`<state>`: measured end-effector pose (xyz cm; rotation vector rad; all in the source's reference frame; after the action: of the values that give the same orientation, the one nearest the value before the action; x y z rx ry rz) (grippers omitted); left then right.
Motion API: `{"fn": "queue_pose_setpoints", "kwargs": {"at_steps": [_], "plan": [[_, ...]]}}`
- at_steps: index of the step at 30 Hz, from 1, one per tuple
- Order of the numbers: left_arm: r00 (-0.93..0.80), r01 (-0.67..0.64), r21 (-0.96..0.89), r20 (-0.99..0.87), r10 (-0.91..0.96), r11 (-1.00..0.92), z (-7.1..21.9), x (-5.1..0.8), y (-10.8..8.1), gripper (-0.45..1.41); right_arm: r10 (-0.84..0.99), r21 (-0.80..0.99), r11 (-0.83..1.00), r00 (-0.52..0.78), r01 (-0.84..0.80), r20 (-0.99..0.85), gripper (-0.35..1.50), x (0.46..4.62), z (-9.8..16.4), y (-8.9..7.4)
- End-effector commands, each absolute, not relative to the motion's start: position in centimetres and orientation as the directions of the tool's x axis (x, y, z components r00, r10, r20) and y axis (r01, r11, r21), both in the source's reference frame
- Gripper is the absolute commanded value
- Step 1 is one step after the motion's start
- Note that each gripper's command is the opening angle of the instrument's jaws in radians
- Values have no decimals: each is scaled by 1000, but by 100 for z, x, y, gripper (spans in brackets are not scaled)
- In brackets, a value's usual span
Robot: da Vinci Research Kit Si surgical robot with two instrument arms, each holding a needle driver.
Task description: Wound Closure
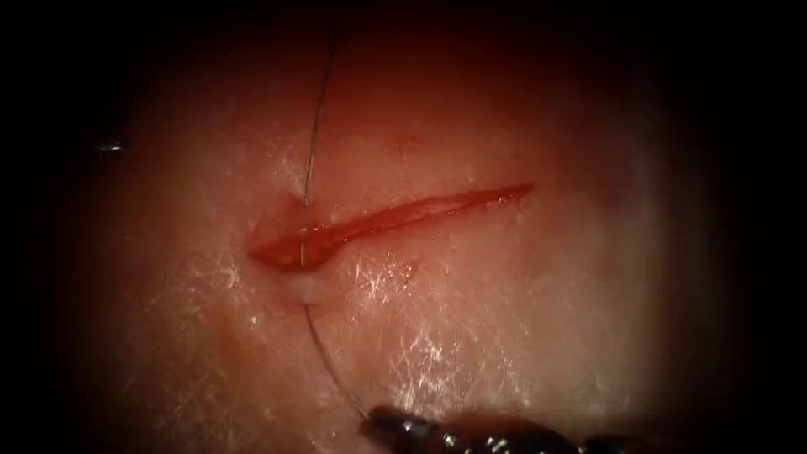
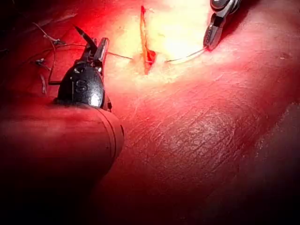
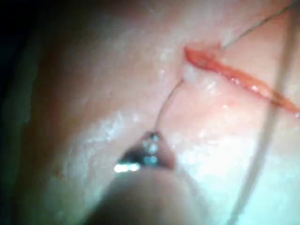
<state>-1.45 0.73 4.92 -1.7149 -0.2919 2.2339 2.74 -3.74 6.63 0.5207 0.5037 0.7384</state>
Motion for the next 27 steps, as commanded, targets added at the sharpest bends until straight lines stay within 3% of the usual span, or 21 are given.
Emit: {"fn": "queue_pose_setpoints", "kwargs": {"at_steps": [1,17,18,19,20,22,24,27], "plan": [[-235,-118,-345,-902,364,-931,500,-149,71,-45,729,609,628,641,-484,-243,-35,270,659,-391],[-235,-118,-345,-902,364,-931,500,-150,71,-45,680,618,655,697,-436,-229,-35,189,635,-414],[-235,-118,-345,-902,364,-931,500,-150,71,-45,695,622,648,676,-440,-245,-15,189,636,-410],[-235,-118,-345,-902,364,-931,500,-150,71,-45,640,592,714,689,-373,-338,46,191,637,-403],[-235,-118,-345,-901,364,-931,500,-150,71,-45,586,543,773,697,-327,-414,63,195,638,-397],[-235,-119,-345,-901,364,-931,500,-151,71,-45,525,449,839,672,-307,-522,81,206,637,-381],[-235,-119,-344,-901,363,-931,500,-151,71,-45,542,444,833,641,-329,-544,84,219,634,-365],[-235,-120,-344,-901,364,-931,500,-151,71,-45,579,451,813,587,-368,-566,115,245,630,-342]]}}
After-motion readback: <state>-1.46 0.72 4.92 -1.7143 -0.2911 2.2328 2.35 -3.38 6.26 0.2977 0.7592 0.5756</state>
